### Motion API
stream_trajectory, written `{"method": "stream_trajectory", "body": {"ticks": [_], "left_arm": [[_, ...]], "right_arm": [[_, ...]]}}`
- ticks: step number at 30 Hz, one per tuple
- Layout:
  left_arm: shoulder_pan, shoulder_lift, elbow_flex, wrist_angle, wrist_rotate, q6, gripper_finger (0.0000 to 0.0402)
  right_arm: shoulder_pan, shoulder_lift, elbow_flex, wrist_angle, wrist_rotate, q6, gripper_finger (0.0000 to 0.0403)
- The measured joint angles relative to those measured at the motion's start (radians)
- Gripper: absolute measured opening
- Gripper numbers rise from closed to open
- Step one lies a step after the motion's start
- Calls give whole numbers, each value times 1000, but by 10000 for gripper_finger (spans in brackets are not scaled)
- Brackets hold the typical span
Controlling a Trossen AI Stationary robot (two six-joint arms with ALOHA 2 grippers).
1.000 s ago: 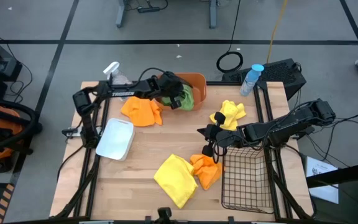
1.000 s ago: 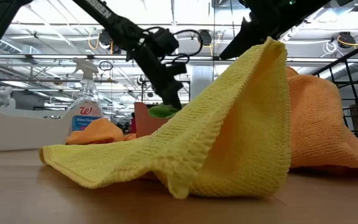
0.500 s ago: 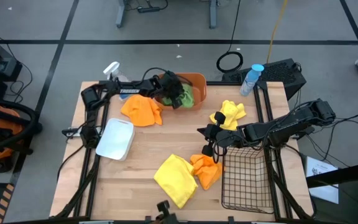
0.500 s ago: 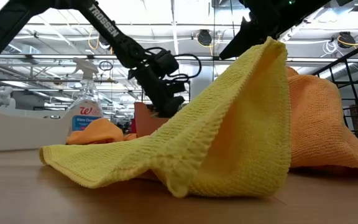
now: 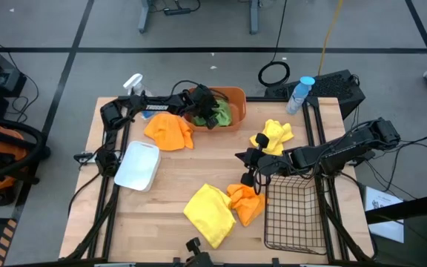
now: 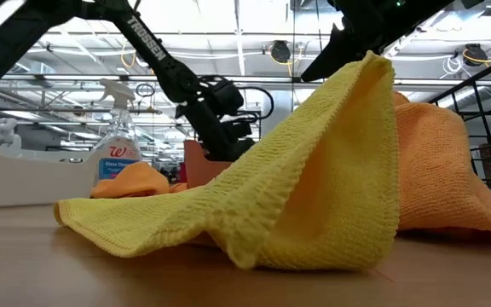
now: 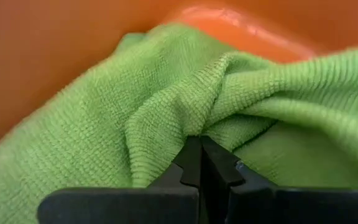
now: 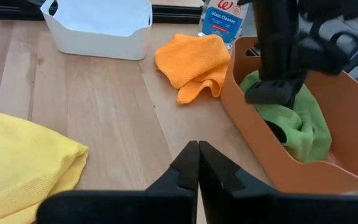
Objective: Sort microfiber towel by color & place in baskets
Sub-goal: Put the green microfiber cloth into the orange bin
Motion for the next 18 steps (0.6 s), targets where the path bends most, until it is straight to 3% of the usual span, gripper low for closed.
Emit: {"method": "stream_trajectory", "body": {"ticks": [7,13,18], "left_arm": [[-13,-136,6,3,-6,-6,7],[-71,-182,6,8,-5,-5,8],[-91,-160,6,4,-169,43,9]], "right_arm": [[0,0,0,-2,0,-2,0],[0,0,0,-2,0,-10,0],[0,0,0,-1,0,-10,0]]}}
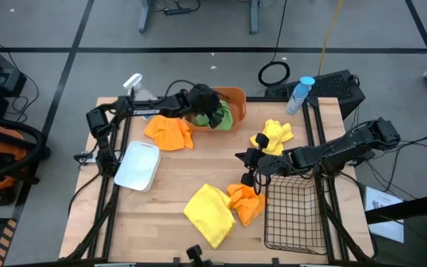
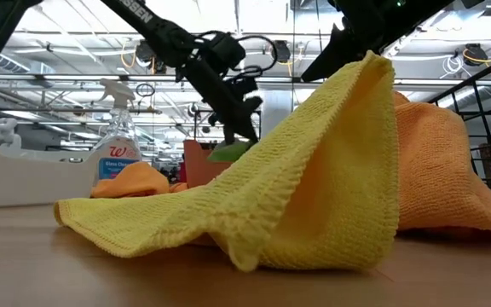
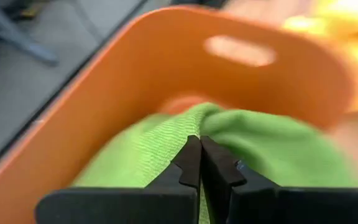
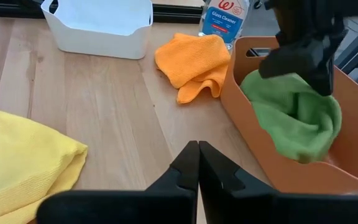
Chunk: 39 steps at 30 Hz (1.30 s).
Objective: Sort microfiber towel by color & place in baskets
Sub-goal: Put the green microfiber cloth into the orange bin
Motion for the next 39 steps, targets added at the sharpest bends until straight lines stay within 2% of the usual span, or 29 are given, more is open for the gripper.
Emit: {"method": "stream_trajectory", "body": {"ticks": [3,9,13,16,22,28,32,39], "left_arm": [[52,8,-1,-67,38,-49,28],[111,13,0,-127,22,-52,126],[110,-36,-1,-128,126,-52,178],[71,-90,0,-120,140,-47,195],[-21,-137,1,-124,115,56,198],[-71,-37,0,-127,116,90,188],[-55,34,0,-87,124,101,155],[27,95,0,16,143,1,69]], "right_arm": [[0,0,0,0,0,5,0],[0,0,0,-1,-3,11,0],[0,0,0,-1,-3,11,0],[0,0,0,-1,-3,11,0],[0,0,0,-1,-3,7,0],[0,0,0,1,-3,7,0],[0,0,0,2,-3,9,0],[0,0,0,6,-4,11,0]]}}
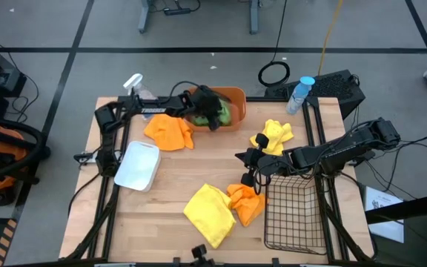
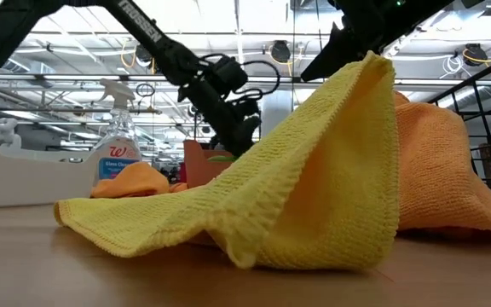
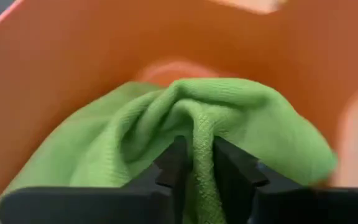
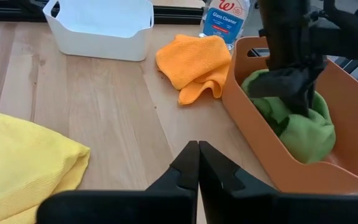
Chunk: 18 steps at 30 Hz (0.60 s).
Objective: Sort microfiber towel by color & place in baskets
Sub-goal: Put the green microfiber cloth into the orange bin
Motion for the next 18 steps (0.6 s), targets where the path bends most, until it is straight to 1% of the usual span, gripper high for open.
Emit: {"method": "stream_trajectory", "body": {"ticks": [4,6,8,10,14,18], "left_arm": [[25,25,0,21,6,-25,33],[27,40,0,16,10,-26,23],[26,63,0,14,49,-26,21],[21,76,0,-5,77,-26,23],[17,72,0,-4,70,-27,38],[17,66,23,-14,62,-27,64]], "right_arm": [[0,0,0,0,0,0,0],[0,0,0,0,3,0,0],[-1,0,0,0,3,0,0],[-1,0,0,0,3,-1,0],[-1,0,0,-1,4,-4,0],[-1,0,0,-3,4,-3,0]]}}
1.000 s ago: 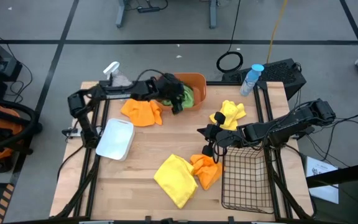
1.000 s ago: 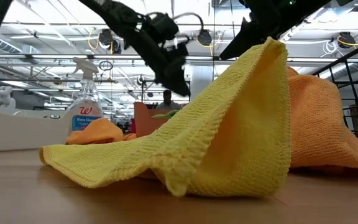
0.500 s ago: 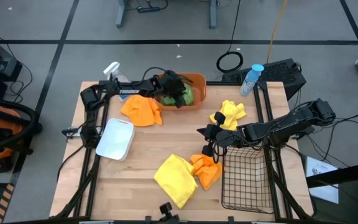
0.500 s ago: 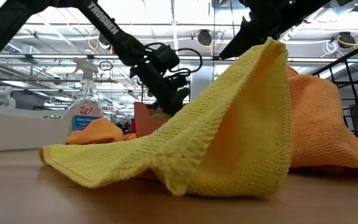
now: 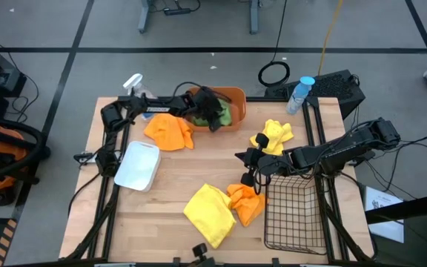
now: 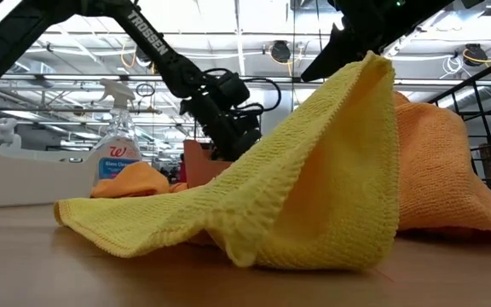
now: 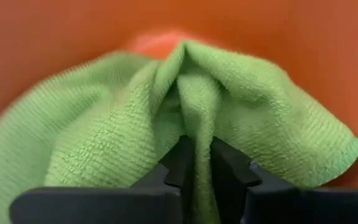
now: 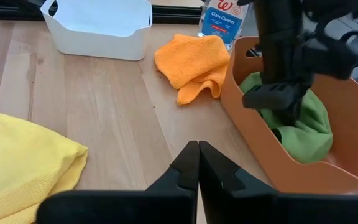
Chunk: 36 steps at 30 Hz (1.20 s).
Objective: Sort microfiber towel by color & place in baskets
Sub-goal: Put the green microfiber cloth into the orange bin, then put the bottom yellow microfiber cloth into the black wire basket
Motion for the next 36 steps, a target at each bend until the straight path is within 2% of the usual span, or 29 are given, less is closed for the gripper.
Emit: {"method": "stream_trajectory", "body": {"ticks": [5,11,17,21,29,36], "left_arm": [[-9,-34,31,-49,-36,0,109],[-39,-104,56,-244,-133,13,160],[-97,-210,55,-420,-135,3,168],[-164,-293,34,-480,-135,1,168],[-357,-459,-117,-439,-144,-80,168],[-552,-502,-189,-353,-222,-158,168]], "right_arm": [[0,0,0,-5,0,1,0],[0,0,0,-5,0,3,0],[0,0,0,-4,0,16,0],[5,0,0,-15,-7,55,0],[45,0,0,-72,-8,164,0],[83,0,0,-82,-9,253,0]]}}
